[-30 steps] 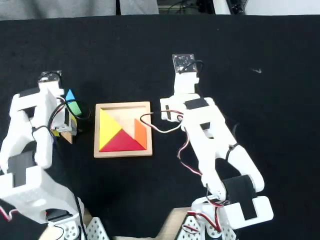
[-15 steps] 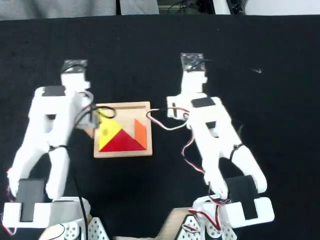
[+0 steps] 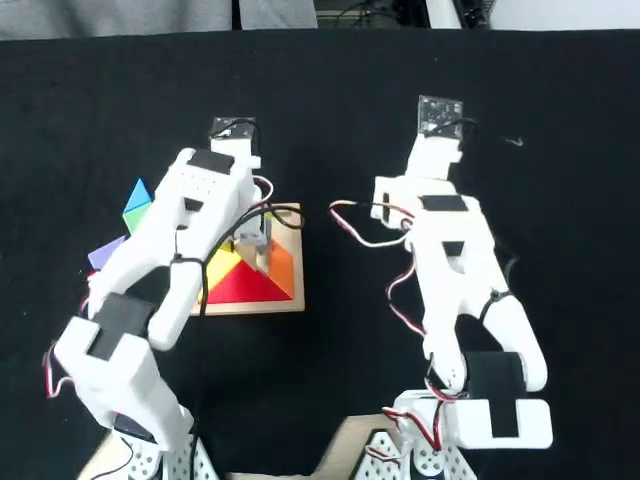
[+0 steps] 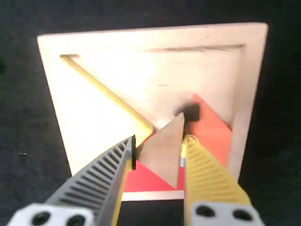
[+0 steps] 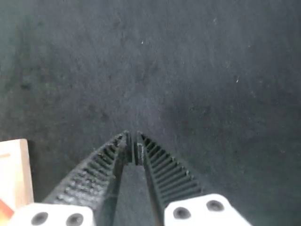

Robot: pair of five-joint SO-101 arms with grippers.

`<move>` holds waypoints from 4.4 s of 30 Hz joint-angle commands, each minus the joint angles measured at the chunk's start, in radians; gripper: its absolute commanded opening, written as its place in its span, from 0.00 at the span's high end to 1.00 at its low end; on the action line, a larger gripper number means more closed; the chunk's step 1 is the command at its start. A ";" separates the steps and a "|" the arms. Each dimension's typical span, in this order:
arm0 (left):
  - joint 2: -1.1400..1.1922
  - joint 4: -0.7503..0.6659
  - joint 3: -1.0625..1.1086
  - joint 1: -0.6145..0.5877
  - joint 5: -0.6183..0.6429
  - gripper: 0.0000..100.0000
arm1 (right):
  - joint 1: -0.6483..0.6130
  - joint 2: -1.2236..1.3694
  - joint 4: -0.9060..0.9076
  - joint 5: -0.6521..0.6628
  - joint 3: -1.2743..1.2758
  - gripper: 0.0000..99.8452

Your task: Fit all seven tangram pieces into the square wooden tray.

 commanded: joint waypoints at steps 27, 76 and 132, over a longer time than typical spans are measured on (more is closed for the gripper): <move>0.003 -0.041 -0.036 0.047 0.041 0.73 | -0.018 -0.047 -0.028 0.057 -0.007 0.98; 0.098 -0.269 -0.035 -0.506 0.017 0.73 | -0.083 -0.047 -0.083 0.118 0.039 0.98; 0.204 0.100 -0.440 -0.463 -0.124 0.87 | -0.086 -0.047 -0.084 0.120 0.039 0.98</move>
